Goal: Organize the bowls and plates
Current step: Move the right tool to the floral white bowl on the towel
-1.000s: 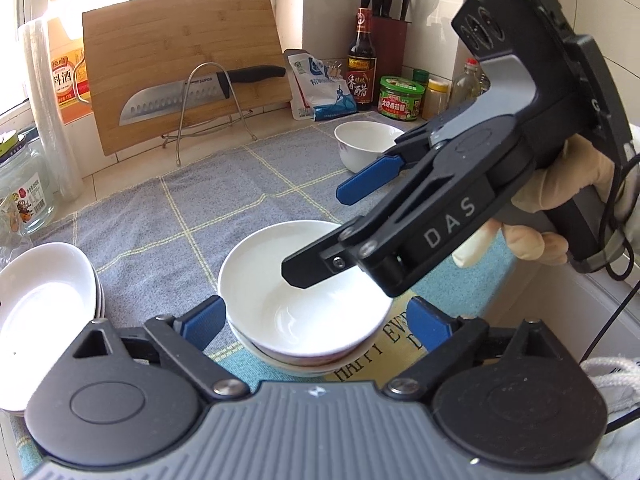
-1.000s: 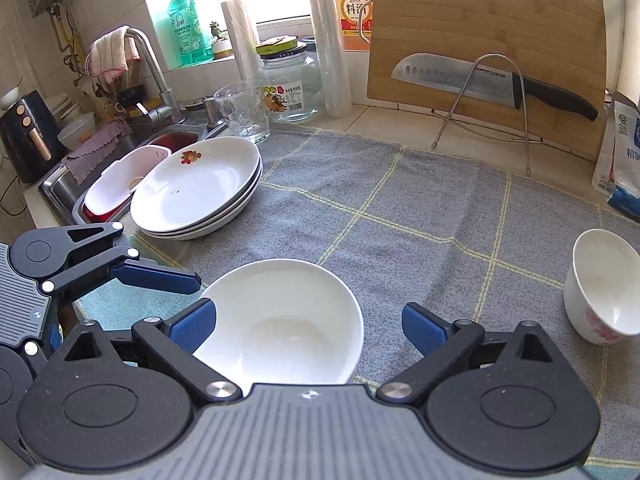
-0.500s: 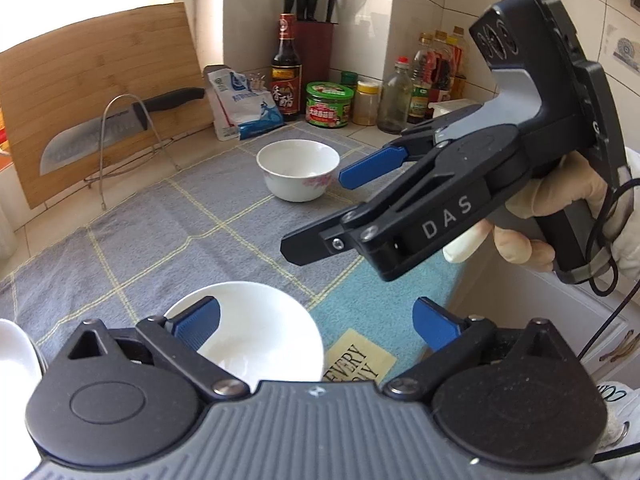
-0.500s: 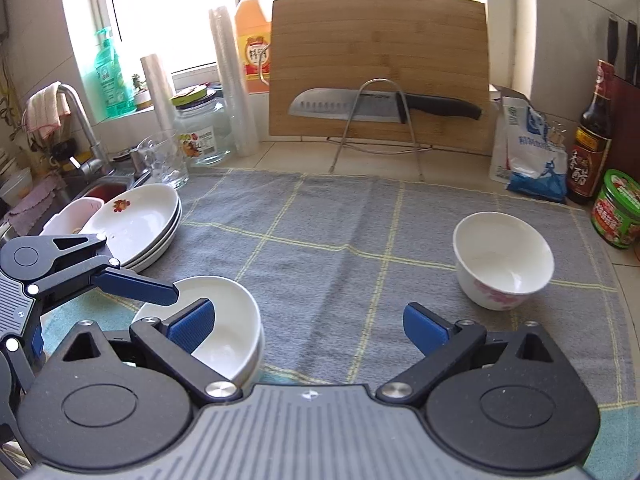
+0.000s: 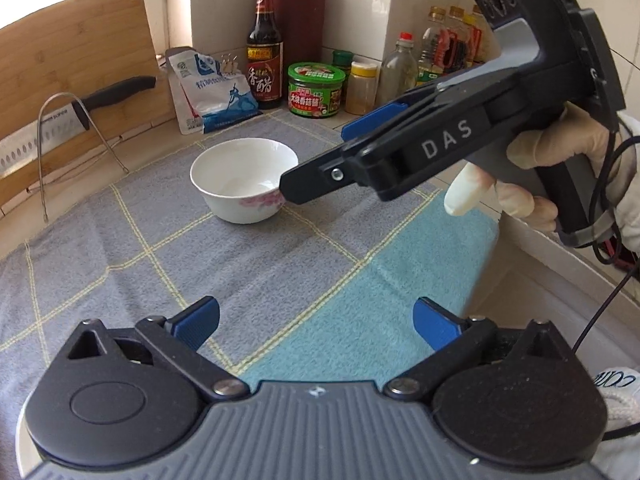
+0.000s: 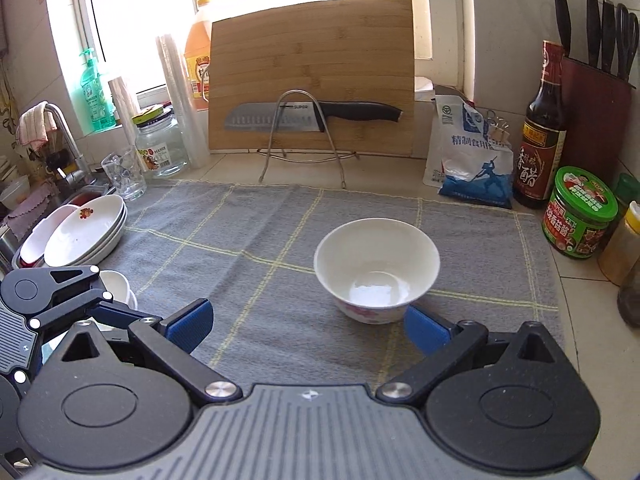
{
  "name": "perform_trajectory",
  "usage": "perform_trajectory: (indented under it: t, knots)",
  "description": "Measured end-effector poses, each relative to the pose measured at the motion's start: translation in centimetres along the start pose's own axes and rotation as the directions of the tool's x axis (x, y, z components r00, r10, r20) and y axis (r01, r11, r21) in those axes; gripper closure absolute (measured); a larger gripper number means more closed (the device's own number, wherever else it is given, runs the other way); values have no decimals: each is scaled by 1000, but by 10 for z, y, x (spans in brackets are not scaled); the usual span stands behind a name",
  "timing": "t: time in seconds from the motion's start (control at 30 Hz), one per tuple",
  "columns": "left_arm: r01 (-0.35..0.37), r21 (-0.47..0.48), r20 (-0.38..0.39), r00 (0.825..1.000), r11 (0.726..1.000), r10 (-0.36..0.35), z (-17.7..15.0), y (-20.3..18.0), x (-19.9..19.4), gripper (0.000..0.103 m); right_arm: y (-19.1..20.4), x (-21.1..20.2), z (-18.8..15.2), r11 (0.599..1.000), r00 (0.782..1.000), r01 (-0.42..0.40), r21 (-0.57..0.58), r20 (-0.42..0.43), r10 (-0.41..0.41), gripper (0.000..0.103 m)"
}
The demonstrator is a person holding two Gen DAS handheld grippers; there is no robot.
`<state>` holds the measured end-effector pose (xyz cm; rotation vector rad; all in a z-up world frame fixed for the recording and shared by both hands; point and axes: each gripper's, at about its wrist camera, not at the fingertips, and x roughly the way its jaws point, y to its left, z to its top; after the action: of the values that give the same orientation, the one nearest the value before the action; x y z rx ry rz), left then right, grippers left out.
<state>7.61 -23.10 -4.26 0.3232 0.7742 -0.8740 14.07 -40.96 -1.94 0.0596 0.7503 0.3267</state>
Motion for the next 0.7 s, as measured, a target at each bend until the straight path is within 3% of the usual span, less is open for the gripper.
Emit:
perform_trajectory:
  t: [0.27,0.4,0.63,0.7]
  knots:
    - [-146,-154,9,989,977,149,15,-16,62,1,-53,20,-4,999,998,-39,-24,-41,38,0]
    - [-223,-166,-4,974,961,226,22,-15,84,1,-61,32,-4,998,997,-55,-44,-61,52,0]
    - [-260,-171,-76,965,950,250,23,-5,115,0,-66,48,-3,994,993,-89,-60,-88,84,0]
    - [-256,-171,-57,967,951,249,23,-2,116,0,-67,51,-1,993,991,-100,-62,-94,94,0]
